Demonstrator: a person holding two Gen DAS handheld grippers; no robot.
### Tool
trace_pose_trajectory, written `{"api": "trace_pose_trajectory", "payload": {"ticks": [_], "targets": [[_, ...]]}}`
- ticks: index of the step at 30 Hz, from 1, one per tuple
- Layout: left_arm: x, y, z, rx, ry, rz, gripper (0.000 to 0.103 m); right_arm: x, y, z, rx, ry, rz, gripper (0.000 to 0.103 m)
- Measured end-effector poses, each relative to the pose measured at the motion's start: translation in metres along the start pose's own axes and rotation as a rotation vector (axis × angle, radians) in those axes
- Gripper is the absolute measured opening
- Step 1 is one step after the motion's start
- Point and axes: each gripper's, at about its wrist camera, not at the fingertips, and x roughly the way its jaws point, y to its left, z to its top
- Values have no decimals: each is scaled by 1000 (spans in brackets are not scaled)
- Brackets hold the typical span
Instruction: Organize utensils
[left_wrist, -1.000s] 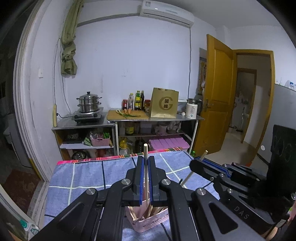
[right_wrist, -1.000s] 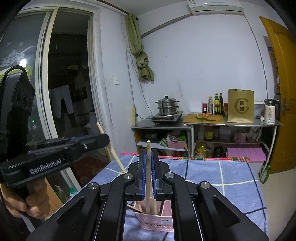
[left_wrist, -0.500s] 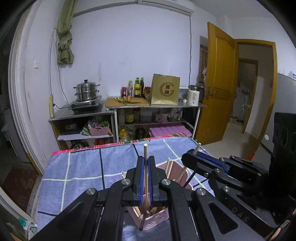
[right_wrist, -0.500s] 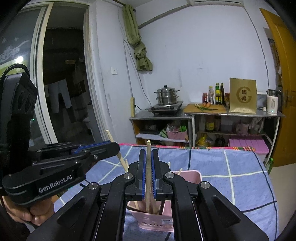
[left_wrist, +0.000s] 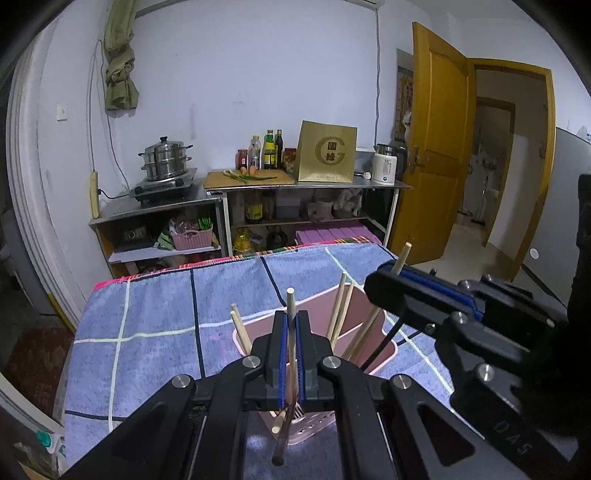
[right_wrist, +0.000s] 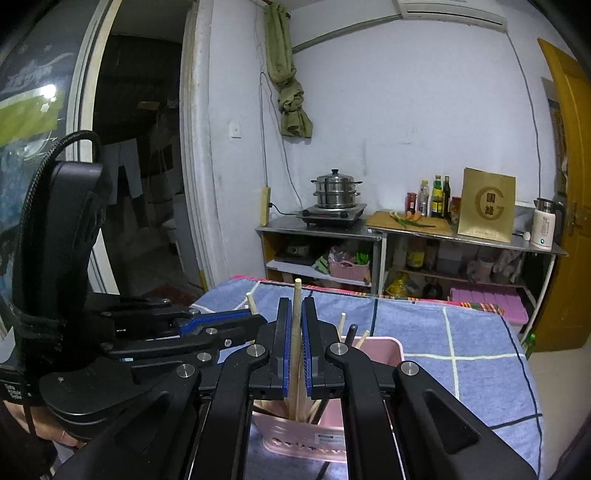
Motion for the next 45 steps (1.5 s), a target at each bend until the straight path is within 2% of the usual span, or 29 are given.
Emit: {"api": "trace_pose_trajectory", "payload": {"ticks": [17,23,31,37,41,45], "targets": [[-16,-10,-11,13,10,-17,5,-13,-1,-1,-25,37,-24,8],[-35,-13,-11,2,-23,-11,17,-29,-2,-1,-16,22,-25,9],[-68,-18,-19,-9,-70,-7,18,-59,-7,-7,4,3,-34,10],[-98,-26,-37,-9,-111,6,19,-80,-7,-19,9,2,-32,11],[-112,-30,-56,-30,-127,-3,23,-92,-4,-34,8,10,-35,19],[-117,-32,-82,-56,-123,11,24,-103,3,-53,-13,25,-37,20]]}}
